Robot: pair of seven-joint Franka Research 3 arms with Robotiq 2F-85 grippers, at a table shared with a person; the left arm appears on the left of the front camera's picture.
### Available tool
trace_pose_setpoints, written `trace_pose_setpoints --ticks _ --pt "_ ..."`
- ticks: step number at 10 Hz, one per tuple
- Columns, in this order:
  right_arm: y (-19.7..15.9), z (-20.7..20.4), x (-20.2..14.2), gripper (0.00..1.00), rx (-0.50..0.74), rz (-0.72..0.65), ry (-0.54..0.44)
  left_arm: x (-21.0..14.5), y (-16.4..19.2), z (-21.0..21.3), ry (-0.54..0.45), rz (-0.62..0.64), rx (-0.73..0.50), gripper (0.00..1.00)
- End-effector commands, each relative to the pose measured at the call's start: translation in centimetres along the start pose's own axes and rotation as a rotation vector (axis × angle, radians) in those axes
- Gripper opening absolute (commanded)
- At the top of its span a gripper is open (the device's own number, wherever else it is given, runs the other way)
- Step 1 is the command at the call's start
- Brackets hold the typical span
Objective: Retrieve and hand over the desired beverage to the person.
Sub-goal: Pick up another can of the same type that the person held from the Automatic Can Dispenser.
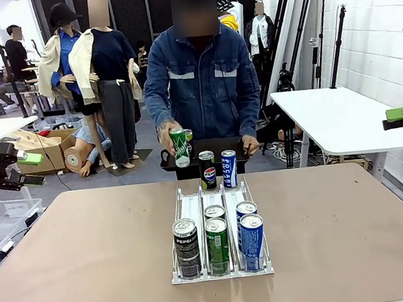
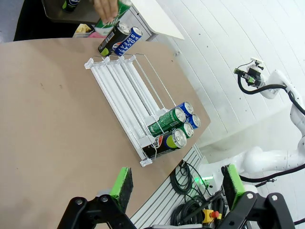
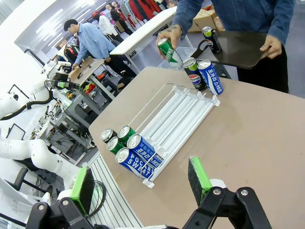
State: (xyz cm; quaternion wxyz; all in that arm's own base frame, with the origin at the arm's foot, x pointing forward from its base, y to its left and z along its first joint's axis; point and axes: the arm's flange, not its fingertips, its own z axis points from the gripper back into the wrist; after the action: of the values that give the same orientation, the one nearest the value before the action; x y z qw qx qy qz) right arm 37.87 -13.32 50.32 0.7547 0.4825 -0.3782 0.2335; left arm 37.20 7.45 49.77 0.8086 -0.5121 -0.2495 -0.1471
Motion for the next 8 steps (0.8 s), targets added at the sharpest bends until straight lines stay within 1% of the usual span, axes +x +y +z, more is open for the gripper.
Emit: trace_pose_setpoints --ticks 1,8 --pt "0.05 -0.06 0.07 1.00 0.009 0.004 -0.005 -0.14 -0.14 0.31 0.007 -0.008 0.006 1.00" --pt "0.05 -0.06 0.07 1.00 0.009 0.004 -0.005 -0.14 -0.14 0.31 0.007 -0.008 0.006 1.00"
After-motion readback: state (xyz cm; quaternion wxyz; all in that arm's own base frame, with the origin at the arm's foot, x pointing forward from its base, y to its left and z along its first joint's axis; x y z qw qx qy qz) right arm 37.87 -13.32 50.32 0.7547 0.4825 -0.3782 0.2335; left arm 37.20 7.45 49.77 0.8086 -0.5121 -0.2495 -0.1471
